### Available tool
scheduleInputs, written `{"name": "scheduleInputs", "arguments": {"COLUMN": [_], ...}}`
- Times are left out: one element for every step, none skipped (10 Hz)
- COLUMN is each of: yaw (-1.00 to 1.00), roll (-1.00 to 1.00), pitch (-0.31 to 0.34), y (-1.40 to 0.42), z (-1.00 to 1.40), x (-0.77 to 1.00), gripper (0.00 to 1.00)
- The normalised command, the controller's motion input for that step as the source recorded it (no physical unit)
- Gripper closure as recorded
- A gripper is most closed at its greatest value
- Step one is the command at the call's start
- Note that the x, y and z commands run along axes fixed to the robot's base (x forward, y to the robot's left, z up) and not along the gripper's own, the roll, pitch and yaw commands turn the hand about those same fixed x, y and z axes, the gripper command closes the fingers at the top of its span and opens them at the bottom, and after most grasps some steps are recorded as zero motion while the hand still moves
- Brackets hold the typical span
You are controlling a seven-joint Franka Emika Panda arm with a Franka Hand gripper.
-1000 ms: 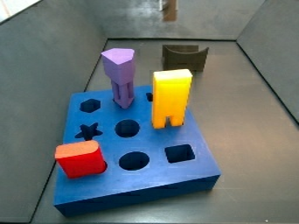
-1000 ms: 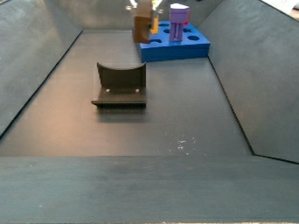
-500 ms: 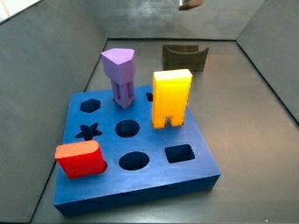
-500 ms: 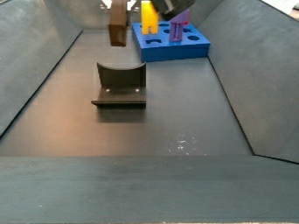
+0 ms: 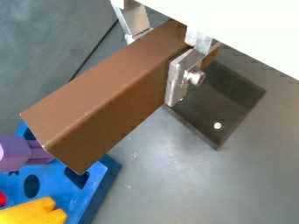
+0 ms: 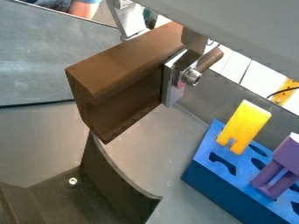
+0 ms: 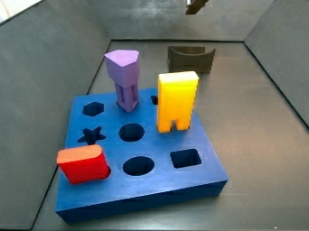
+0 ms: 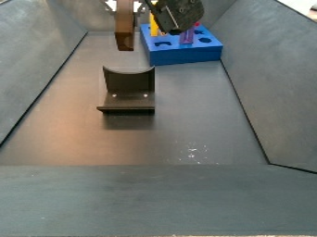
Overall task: Pick up the arch object. Move up. Place the arch object on the fixture. Regrasp the arch object. Move to above the board. Insert the arch object.
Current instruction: Place the arch object on the fixture.
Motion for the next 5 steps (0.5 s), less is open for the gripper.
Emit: {"name": "scheduleInputs", "arguments": {"yaw": [-0.05, -0.13, -0.14, -0.17, -0.20], "roll": [-1.00, -0.96, -0.87, -0.70, -0.48], "pitch": [0.213, 0.240, 0.227, 0.182, 0.107], "y": [0.13, 0.14, 0.14, 0.14, 0.14], "z": [-1.00, -1.00, -1.00, -1.00, -1.00], "x": [0.12, 0.14, 0.14, 0.15, 0.15], "gripper": [1.00, 1.00, 1.00, 1.00, 1.00]}}
